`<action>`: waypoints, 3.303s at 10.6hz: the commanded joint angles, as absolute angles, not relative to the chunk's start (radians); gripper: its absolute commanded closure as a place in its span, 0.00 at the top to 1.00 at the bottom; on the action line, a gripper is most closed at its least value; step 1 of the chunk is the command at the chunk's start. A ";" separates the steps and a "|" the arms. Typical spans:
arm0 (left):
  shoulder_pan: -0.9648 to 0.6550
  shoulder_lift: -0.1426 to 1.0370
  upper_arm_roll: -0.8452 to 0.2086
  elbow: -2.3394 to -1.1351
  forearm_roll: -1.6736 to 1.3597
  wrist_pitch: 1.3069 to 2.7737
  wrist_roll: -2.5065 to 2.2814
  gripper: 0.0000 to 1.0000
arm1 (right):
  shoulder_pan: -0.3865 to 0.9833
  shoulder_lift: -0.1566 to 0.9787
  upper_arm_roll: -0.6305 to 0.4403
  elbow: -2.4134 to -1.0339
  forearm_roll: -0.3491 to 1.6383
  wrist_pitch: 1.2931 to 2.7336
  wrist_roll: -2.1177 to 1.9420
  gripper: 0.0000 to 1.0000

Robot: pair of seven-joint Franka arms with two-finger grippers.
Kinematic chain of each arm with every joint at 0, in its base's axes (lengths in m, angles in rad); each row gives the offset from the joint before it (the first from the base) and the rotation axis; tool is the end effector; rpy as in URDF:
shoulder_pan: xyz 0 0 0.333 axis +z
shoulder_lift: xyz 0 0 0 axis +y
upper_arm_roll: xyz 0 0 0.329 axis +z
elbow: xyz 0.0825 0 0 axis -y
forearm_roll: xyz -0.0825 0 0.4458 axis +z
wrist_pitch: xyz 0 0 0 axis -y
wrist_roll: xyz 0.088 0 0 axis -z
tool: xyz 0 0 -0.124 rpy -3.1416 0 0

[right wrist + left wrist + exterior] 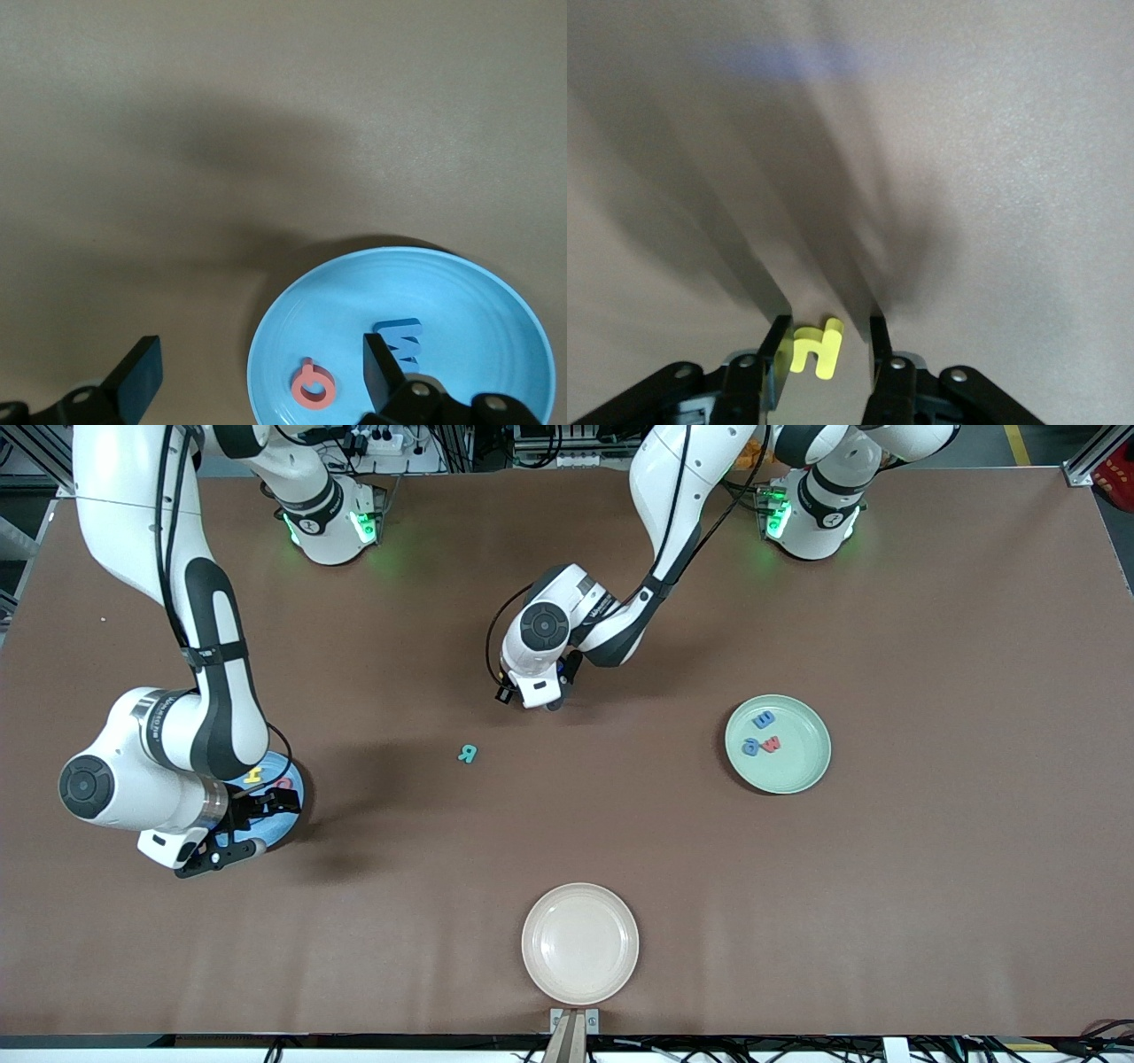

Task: Sort uppercase to blue plate, lowercase to green plate
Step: 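Lower the open left gripper over the yellow lowercase h, then close the left gripper on the yellow h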

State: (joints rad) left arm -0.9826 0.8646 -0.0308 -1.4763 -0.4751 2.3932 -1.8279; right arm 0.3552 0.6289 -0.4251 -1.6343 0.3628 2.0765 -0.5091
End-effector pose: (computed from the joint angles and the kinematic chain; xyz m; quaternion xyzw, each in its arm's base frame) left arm 0.4063 -0.6628 0.1154 0.8206 0.5432 -0.1702 0.0505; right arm 0.7276 -0.0001 0.2237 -0.9867 -0.1491 0.0484 0.0436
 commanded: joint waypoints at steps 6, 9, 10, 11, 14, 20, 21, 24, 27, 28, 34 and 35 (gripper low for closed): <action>-1.015 0.885 -0.021 -1.459 -0.491 2.416 -1.852 0.42 | 0.350 0.611 -0.420 -1.644 0.364 2.066 -0.500 1.00; -1.014 0.882 -0.021 -1.465 -0.489 2.408 -1.839 0.41 | 0.350 0.611 -0.420 -1.644 0.364 2.065 -0.502 1.00; -1.012 0.877 -0.021 -1.466 -0.486 2.402 -1.832 0.41 | 0.350 0.611 -0.420 -1.644 0.364 2.065 -0.502 1.00; -1.009 0.876 -0.021 -1.466 -0.485 2.390 -1.819 0.41 | 0.350 0.609 -0.420 -1.644 0.364 2.065 -0.503 1.00; -1.006 0.868 -0.021 -1.466 -0.485 2.346 -1.790 0.41 | 0.350 0.601 -0.422 -1.641 0.364 2.065 -0.505 1.00; -1.005 0.867 -0.026 -1.465 -0.495 2.330 -1.792 0.41 | 0.351 0.603 -0.422 -1.632 0.364 2.074 -0.497 1.00; -1.006 0.867 -0.026 -1.462 -0.499 2.332 -1.799 0.41 | 0.353 0.604 -0.422 -1.632 0.364 2.075 -0.497 1.00; -1.006 0.867 -0.026 -1.456 -0.499 2.338 -1.812 0.41 | 0.360 0.604 -0.422 -1.634 0.364 2.072 -0.497 1.00; -1.006 0.865 -0.028 -1.450 -0.500 2.338 -1.835 0.41 | 0.362 0.603 -0.422 -1.635 0.364 2.068 -0.495 1.00; -1.006 0.864 -0.028 -1.448 -0.502 2.338 -1.848 0.41 | 0.361 0.601 -0.422 -1.635 0.364 2.068 -0.474 1.00; -1.005 0.873 -0.023 -1.436 -0.502 2.348 -1.907 0.41 | 0.359 0.600 -0.430 -1.635 0.364 2.075 -0.457 1.00; -1.005 0.873 -0.025 -1.437 -0.502 2.349 -1.907 0.41 | 0.359 0.601 -0.430 -1.635 0.364 2.077 -0.456 1.00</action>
